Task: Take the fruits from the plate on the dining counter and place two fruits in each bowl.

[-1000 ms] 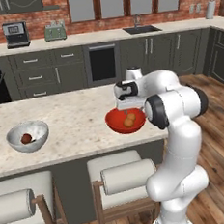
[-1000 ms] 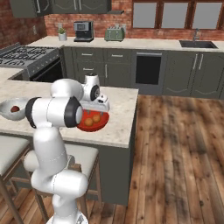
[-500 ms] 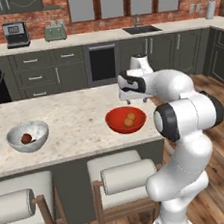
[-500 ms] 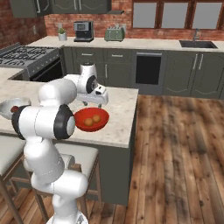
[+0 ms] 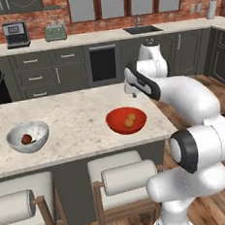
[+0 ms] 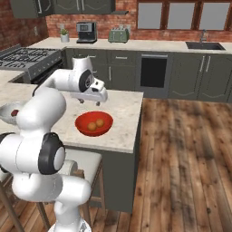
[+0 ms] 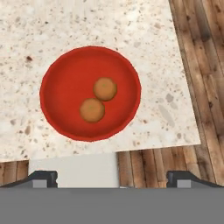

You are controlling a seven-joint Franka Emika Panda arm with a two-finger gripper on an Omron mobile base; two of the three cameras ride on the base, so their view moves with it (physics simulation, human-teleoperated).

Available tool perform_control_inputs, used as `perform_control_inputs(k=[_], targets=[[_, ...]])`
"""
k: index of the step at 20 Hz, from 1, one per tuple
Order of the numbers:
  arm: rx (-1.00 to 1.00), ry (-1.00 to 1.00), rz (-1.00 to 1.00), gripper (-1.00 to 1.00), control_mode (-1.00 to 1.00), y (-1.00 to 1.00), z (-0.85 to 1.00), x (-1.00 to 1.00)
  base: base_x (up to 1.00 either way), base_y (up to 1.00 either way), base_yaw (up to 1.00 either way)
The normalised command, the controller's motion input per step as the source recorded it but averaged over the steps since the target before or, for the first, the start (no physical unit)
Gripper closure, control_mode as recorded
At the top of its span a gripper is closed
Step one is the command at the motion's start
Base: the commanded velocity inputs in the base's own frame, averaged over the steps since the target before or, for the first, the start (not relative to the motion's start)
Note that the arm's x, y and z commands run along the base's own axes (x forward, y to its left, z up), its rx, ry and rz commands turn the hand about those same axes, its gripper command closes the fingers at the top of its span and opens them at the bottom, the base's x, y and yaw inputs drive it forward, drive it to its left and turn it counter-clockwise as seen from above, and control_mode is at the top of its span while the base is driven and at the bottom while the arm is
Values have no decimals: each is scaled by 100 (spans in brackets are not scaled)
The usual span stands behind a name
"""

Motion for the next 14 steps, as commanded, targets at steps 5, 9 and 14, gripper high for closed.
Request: perform_control_inputs(k=[5,9,14], targets=[[0,-13,0,-100,-100,0,83,-79,0,0,0],[0,-12,0,-100,-100,1,65,-98,0,0,0],[0,-17,0,-100,-100,2,46,-100,0,0,0]])
